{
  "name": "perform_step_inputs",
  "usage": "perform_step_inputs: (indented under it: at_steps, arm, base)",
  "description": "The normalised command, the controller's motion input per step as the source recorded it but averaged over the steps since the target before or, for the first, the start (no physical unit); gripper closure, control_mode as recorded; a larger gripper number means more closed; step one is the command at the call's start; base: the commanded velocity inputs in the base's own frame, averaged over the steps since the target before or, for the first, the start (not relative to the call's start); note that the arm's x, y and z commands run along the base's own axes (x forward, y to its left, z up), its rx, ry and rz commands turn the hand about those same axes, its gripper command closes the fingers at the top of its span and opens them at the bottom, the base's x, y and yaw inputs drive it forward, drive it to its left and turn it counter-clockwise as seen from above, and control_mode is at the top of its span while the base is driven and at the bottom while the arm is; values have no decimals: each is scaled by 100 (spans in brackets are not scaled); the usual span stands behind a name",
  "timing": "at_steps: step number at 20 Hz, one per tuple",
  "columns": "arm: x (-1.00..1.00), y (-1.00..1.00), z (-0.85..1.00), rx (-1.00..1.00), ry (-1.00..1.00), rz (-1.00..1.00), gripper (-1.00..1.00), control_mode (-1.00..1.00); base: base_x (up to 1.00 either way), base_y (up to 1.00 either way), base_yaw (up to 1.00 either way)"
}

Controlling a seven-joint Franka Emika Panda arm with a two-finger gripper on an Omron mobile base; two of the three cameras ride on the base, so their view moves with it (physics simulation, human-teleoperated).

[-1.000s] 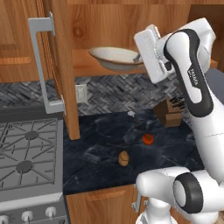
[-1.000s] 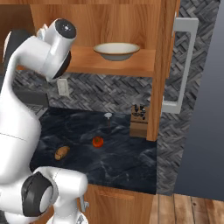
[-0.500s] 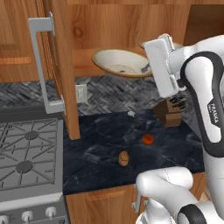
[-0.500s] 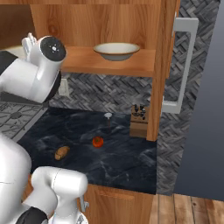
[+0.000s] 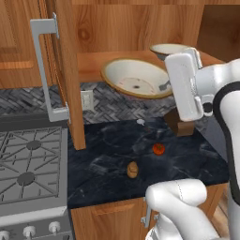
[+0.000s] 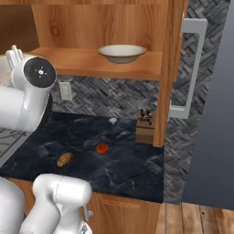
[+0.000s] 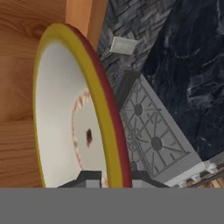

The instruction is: Pick both bowls and place them on the counter. Then place the tomato in one bowl and place the potato in the other bowl.

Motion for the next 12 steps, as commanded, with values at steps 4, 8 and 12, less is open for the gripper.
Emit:
perform_step_inputs:
  at_steps: [4, 8, 12]
  arm:
    - [-42, -3, -22, 0, 2, 1, 100, -100]
    - [-18, -9, -48, 0, 12, 1, 100, -100]
    - [-1, -2, -57, 0, 16, 0, 100, -100]
  base:
    - [0, 0, 0]
    - [0, 0, 0]
    - [0, 0, 0]
